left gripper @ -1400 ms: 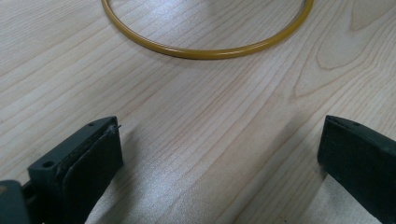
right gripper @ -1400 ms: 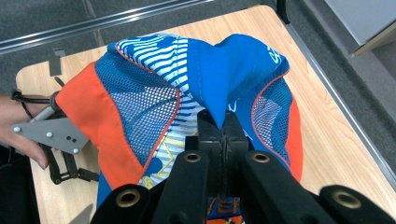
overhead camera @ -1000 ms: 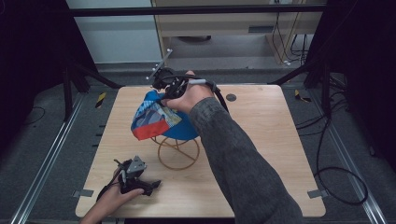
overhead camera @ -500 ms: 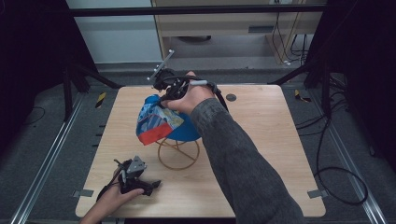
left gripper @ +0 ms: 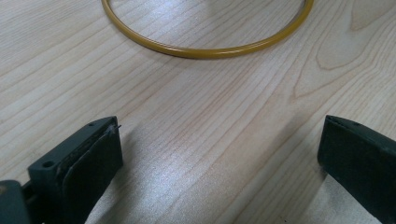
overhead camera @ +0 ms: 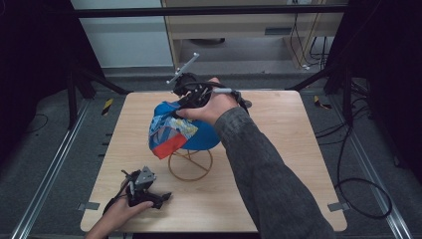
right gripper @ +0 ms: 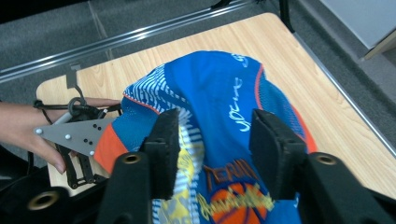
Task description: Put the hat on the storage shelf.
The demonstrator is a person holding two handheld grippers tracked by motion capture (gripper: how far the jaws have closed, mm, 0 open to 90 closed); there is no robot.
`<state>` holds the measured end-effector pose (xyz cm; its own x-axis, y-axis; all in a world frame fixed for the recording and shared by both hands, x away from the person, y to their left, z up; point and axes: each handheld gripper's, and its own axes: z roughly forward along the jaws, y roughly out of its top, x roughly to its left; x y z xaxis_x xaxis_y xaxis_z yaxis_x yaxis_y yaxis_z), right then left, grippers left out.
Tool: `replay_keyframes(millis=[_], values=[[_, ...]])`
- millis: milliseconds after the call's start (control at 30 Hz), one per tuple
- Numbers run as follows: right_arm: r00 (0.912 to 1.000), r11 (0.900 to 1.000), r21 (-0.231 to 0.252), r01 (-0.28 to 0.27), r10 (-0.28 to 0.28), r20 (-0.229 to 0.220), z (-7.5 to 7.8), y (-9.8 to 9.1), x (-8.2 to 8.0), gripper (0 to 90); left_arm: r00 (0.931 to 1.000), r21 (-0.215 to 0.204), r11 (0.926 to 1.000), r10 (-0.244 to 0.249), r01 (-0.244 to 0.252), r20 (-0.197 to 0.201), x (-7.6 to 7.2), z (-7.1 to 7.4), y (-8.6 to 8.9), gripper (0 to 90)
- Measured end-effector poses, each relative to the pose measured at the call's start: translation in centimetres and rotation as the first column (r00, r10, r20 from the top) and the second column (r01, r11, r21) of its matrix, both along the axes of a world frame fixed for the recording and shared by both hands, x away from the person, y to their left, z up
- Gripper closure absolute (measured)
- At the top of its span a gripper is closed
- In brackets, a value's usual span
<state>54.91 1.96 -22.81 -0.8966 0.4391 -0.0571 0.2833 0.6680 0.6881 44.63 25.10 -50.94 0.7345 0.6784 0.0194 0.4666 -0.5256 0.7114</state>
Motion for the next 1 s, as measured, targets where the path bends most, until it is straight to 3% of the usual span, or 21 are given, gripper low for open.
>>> replay_keyframes(millis=[233,567,1000], values=[[0.9983,0.9981,0.037,0.049,-0.05,0.028,0.7,-1.7,-0.5,35.6,1.0,0.0,1.0,0.0,0.0,0.0,0.0,0.0,0.0,0.0],[0.9949,0.9935,0.079,0.082,-0.086,0.053,0.5,-2.4,-1.5,14.2,1.0,-0.001,1.0,-0.001,0.001,-0.002,0.0,0.0,0.0,0.0],[0.9888,0.9849,0.109,0.134,-0.14,0.051,-0.3,-5.6,-1.9,5.1,1.0,0.002,1.0,-0.003,0.003,-0.003,0.0,0.0,0.0,0.0]])
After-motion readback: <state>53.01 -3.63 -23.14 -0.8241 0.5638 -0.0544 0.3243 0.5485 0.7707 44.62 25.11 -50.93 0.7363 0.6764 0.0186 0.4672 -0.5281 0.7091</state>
